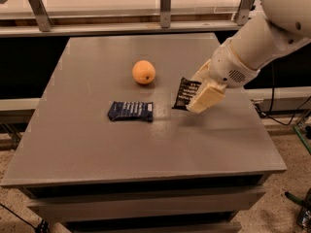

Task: Move rxbar chocolate near orange

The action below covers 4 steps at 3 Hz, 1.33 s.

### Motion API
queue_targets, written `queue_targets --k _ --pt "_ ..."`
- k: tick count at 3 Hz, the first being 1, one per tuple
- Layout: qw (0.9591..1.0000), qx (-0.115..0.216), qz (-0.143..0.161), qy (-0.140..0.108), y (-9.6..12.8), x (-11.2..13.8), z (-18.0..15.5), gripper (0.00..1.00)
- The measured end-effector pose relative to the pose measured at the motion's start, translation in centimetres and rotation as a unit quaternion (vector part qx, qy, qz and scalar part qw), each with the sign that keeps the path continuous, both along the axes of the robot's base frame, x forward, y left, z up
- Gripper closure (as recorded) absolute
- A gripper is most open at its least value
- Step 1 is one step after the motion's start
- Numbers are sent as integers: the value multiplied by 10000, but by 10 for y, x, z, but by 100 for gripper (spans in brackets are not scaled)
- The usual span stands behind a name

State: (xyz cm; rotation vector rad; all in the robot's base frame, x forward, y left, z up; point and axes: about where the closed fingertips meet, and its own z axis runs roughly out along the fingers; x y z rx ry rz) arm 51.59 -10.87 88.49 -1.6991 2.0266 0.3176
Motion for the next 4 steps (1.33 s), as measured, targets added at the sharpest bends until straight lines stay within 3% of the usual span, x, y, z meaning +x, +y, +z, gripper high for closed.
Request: queue_targets --k 1,2,3,4 --pt "9998 160 75 -51 10 30 -3 100" --pt "9989 454 104 -74 25 55 -9 84" --pt "9978 648 123 -104 41 77 -15 60" --pt "9978 643 136 -93 42 76 -16 38"
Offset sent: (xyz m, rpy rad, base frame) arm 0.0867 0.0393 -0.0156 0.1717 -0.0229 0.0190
